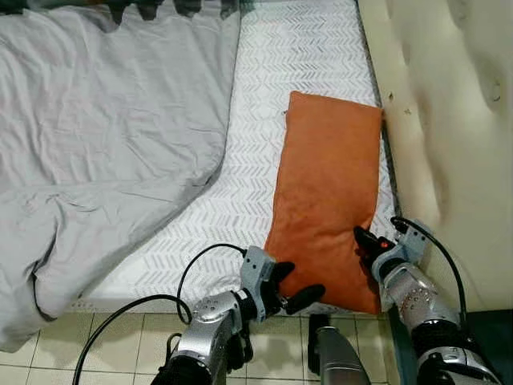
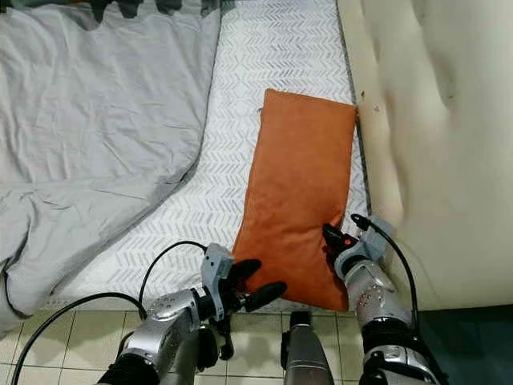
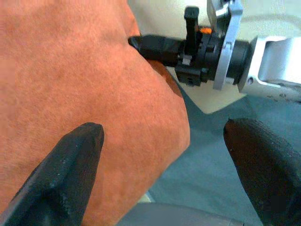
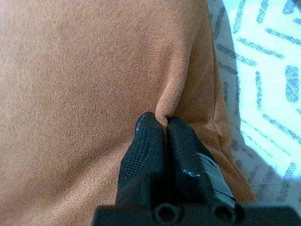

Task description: Clean up the room

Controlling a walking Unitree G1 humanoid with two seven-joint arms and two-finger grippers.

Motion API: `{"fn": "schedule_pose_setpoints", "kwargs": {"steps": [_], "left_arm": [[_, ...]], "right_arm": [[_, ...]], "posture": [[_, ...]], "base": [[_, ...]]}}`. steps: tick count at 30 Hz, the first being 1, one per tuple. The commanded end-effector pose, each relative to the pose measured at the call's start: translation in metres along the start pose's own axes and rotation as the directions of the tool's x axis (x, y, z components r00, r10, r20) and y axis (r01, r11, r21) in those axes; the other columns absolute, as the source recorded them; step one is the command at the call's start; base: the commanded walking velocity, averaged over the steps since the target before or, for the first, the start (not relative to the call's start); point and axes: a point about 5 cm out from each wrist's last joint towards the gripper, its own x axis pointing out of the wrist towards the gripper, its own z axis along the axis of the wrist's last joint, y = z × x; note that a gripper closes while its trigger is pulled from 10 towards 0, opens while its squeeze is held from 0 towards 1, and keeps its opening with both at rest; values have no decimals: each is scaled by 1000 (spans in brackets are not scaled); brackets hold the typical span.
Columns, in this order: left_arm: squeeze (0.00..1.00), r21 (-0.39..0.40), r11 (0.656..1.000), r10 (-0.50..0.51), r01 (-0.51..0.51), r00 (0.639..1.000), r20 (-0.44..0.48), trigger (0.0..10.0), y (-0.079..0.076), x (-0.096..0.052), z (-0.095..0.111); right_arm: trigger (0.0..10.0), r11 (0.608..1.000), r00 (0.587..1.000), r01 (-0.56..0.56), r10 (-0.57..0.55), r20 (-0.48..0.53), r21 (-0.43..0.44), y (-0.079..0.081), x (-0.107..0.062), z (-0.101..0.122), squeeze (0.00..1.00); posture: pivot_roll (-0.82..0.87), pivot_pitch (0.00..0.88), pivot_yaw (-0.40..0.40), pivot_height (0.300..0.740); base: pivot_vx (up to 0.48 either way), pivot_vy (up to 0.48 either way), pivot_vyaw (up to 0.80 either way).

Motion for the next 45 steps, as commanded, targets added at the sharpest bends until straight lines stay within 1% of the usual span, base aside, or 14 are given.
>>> {"fn": "schedule_pose_setpoints", "kwargs": {"steps": [1, 3, 9, 15, 21, 23, 26, 27, 29, 31, 37, 42, 43, 45], "left_arm": [[0, -33, 999, -9, 9, 1000, -14, 10000, -1, -7, -8], [0, -29, 1000, -7, 7, 1000, -8, 10000, -1, -8, -7], [0, -10, 1000, 4, -4, 1000, 4, 10000, 1, -12, -2], [0, -11, 1000, 10, -10, 1000, -3, 10000, 0, -15, -4], [0, -10, 1000, 10, -10, 1000, -9, 10000, -2, -15, -5], [0, -8, 1000, 10, -10, 1000, -10, 10000, -2, -15, -5], [0, -4, 1000, 12, -12, 1000, -15, 10000, -2, -16, -5], [0, -4, 1000, 12, -12, 1000, -15, 10000, -2, -16, -5], [0, -3, 1000, 14, -14, 1000, -16, 10000, -2, -16, -5], [0, -1, 1000, 11, -11, 1000, -16, 10000, -2, -16, -4], [0, 10, 1000, 7, -6, 1000, -22, 10000, -3, -14, -5], [0, 15, 1000, 12, -11, 1000, -26, 10000, -2, -14, -5], [0, 21, 1000, 20, -19, 999, -26, 10000, 0, -14, -4], [0, 26, 999, 25, -24, 999, -24, 10000, 1, -14, -4]], "right_arm": [[0, 998, 999, 40, -39, -16, 43, -6, -4, -6, 0], [0, 998, 999, 31, -32, 12, 56, -4, -3, 2, 0], [0, 995, 971, 102, -96, 220, -17, -6, -8, 68, 0], [0, 963, 922, 245, -195, 336, -113, -18, -24, 94, 0], [0, 891, 846, 449, -402, 350, -61, -55, -45, 82, 0], [0, 876, 828, 481, -437, 350, -43, -60, -49, 78, 0], [0, 785, 731, 617, -600, 327, 62, -78, -66, 54, 0], [0, 785, 731, 617, -600, 327, 62, -78, -66, 54, 0], [0, 731, 680, 675, -669, 301, 101, -86, -75, 38, 0], [0, 706, 658, 696, -699, 280, 126, -89, -78, 28, 0], [0, 694, 644, 705, -712, 279, 146, -89, -71, 24, 0], [0, 735, 694, 672, -669, 267, 95, -81, -57, 22, 0], [10000, 765, 740, 643, -630, 236, 25, -73, -46, 18, 0], [10000, 784, 765, 620, -602, 227, -11, -68, -41, 16, 16]], "posture": [[-154, 439, 67, 740], [-151, 440, 67, 740], [-155, 433, 64, 740], [-163, 431, 58, 740], [-164, 431, 58, 740], [-163, 429, 59, 740], [-164, 429, 59, 740], [-164, 429, 59, 740], [-164, 429, 59, 740], [-164, 427, 62, 740], [-164, 425, 64, 740], [-161, 418, 60, 740], [-156, 413, 56, 740], [-155, 410, 53, 740]], "base": [[0, 0, 0], [0, 0, 0], [0, 0, 0], [0, 0, 0], [0, 0, 0], [0, 0, 0], [0, 0, 0], [0, 0, 0], [0, 0, 0], [0, 0, 0], [0, 0, 0], [0, 0, 0], [0, 0, 0], [0, 0, 0]]}}
